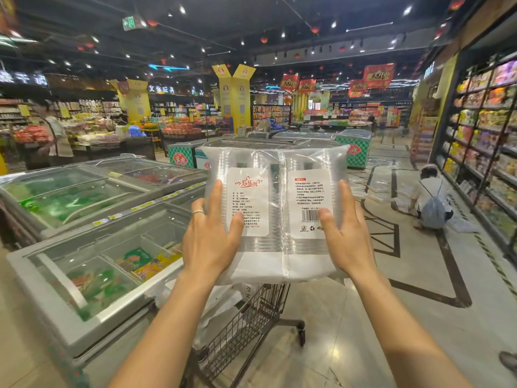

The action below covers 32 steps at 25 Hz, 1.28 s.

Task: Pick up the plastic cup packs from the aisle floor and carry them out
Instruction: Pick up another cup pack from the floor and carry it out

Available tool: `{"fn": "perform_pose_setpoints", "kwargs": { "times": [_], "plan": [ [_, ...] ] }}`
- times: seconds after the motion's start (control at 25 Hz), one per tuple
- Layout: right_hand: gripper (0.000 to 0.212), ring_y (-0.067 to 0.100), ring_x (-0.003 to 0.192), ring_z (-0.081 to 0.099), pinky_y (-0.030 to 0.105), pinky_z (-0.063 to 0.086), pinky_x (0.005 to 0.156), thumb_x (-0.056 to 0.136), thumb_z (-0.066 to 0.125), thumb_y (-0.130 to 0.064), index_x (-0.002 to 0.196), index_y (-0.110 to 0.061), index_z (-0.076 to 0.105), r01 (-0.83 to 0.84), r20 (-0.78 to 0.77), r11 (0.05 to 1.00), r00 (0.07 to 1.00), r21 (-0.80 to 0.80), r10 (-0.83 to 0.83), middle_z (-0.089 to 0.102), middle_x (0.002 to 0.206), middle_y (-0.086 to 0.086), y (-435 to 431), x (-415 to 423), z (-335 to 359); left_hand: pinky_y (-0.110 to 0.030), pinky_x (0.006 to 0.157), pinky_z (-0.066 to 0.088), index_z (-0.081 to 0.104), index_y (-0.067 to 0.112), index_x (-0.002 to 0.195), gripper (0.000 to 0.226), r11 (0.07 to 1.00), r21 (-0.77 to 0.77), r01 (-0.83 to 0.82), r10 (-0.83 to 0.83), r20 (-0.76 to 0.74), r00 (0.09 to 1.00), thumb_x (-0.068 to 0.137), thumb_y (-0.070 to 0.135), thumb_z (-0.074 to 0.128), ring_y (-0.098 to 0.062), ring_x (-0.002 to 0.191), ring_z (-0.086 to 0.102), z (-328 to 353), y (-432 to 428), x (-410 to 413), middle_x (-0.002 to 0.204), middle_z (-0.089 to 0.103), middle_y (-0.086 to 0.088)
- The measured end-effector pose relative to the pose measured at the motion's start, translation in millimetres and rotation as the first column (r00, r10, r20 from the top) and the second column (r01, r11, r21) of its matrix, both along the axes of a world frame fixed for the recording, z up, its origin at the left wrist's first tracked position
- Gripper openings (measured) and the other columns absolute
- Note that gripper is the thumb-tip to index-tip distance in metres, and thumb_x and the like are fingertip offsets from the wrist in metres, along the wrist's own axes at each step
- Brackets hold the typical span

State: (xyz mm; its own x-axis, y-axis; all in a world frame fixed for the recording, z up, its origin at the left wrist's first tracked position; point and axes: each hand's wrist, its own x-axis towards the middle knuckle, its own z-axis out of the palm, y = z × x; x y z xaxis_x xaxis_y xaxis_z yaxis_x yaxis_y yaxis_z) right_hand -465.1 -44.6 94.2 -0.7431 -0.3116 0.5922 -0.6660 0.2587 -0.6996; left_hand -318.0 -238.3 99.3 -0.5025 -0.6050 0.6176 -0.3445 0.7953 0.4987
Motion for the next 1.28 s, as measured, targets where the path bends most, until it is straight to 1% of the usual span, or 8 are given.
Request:
{"fn": "perform_pose_setpoints", "kwargs": {
  "times": [0.12,0.28,0.48,0.6,0.76,0.96,1.12,1.28],
  "plan": [
    [0.059,0.010,0.138,0.029,0.026,0.023,0.099,0.102,0.041,-0.039,0.154,-0.041,0.012,-0.048,-0.003,0.999,0.999,0.010,0.048,0.022,0.159,-0.006,-20.9,-64.4,-15.4,-0.046,0.085,0.047,0.003,0.042,0.154,0.072,0.999,0.027,-0.034,0.033,0.030,0.999,0.095,0.053,0.043,-0.041,0.109,0.056,-14.8,-17.8,-54.7,0.145,0.032,-0.015],
    [0.056,-0.007,0.120,0.024,0.026,0.024,0.100,0.102,0.033,-0.033,0.154,-0.041,0.014,-0.132,0.031,0.991,0.991,0.010,0.132,0.026,0.157,-0.006,-54.4,-154.3,-32.1,-0.047,0.086,0.045,0.002,0.044,0.153,0.070,0.991,0.080,-0.103,0.098,0.065,0.993,0.096,0.053,0.043,-0.043,0.109,0.056,-28.8,-38.3,-134.0,0.146,0.030,-0.014],
    [0.063,-0.010,0.122,0.021,0.024,0.021,0.106,0.094,0.031,-0.034,0.154,-0.038,0.013,-0.243,0.075,0.968,0.968,0.056,0.238,0.028,0.155,-0.006,-96.8,-263.1,-44.2,-0.043,0.082,0.045,0.001,0.042,0.153,0.072,0.975,0.102,-0.196,0.185,0.106,0.977,0.096,0.055,0.043,-0.042,0.105,0.059,-48.0,-67.1,-226.5,0.146,0.033,-0.017],
    [0.065,-0.003,0.135,0.021,0.031,0.020,0.115,0.096,0.037,-0.030,0.155,-0.036,0.011,-0.345,0.126,0.935,0.934,0.079,0.334,0.023,0.159,-0.009,-126.5,-314.6,-50.7,-0.040,0.079,0.043,-0.001,0.041,0.154,0.074,0.962,0.137,-0.235,0.219,0.120,0.968,0.095,0.055,0.044,-0.039,0.105,0.057,-67.1,-92.1,-262.8,0.140,0.037,-0.018],
    [0.065,0.009,0.147,0.017,0.037,0.019,0.117,0.097,0.039,-0.026,0.154,-0.039,0.011,-0.463,0.168,0.875,0.882,0.142,0.440,0.021,0.158,-0.015,-182.6,-364.1,-73.5,-0.037,0.078,0.040,-0.003,0.043,0.153,0.074,0.946,0.189,-0.265,0.243,0.131,0.961,0.096,0.054,0.043,-0.037,0.111,0.054,-94.3,-134.7,-293.6,0.140,0.036,-0.018],
    [0.064,0.000,0.135,0.022,0.028,0.020,0.109,0.098,0.041,-0.022,0.154,-0.039,0.014,-0.522,0.196,0.825,0.851,0.217,0.487,0.027,0.153,-0.012,-282.7,-399.2,-110.2,-0.044,0.094,0.042,-0.002,0.044,0.154,0.076,0.907,0.274,-0.319,0.297,0.121,0.947,0.096,0.050,0.047,-0.037,0.125,0.046,-136.8,-214.0,-317.3,0.147,0.031,-0.020],
    [0.067,0.004,0.128,0.034,0.030,0.027,0.104,0.090,0.045,-0.033,0.151,-0.044,0.021,-0.570,0.244,0.771,0.820,0.283,0.517,0.037,0.144,-0.008,-361.3,-421.2,-139.3,-0.045,0.093,0.042,-0.004,0.044,0.153,0.079,0.833,0.411,-0.371,0.308,0.214,0.927,0.096,0.047,0.050,-0.041,0.126,0.045,-179.9,-277.2,-331.1,0.154,0.023,-0.019],
    [0.068,-0.005,0.104,0.039,0.010,0.027,0.087,0.085,0.049,-0.040,0.149,-0.047,0.027,-0.611,0.269,0.689,0.791,0.389,0.550,0.043,0.125,-0.002,-416.3,-439.5,-159.1,-0.048,0.100,0.040,-0.015,0.045,0.151,0.084,0.756,0.524,-0.392,0.248,0.325,0.913,0.095,0.055,0.046,-0.039,0.134,0.040,-234.5,-324.3,-343.6,0.152,0.028,-0.020]
  ]
}}
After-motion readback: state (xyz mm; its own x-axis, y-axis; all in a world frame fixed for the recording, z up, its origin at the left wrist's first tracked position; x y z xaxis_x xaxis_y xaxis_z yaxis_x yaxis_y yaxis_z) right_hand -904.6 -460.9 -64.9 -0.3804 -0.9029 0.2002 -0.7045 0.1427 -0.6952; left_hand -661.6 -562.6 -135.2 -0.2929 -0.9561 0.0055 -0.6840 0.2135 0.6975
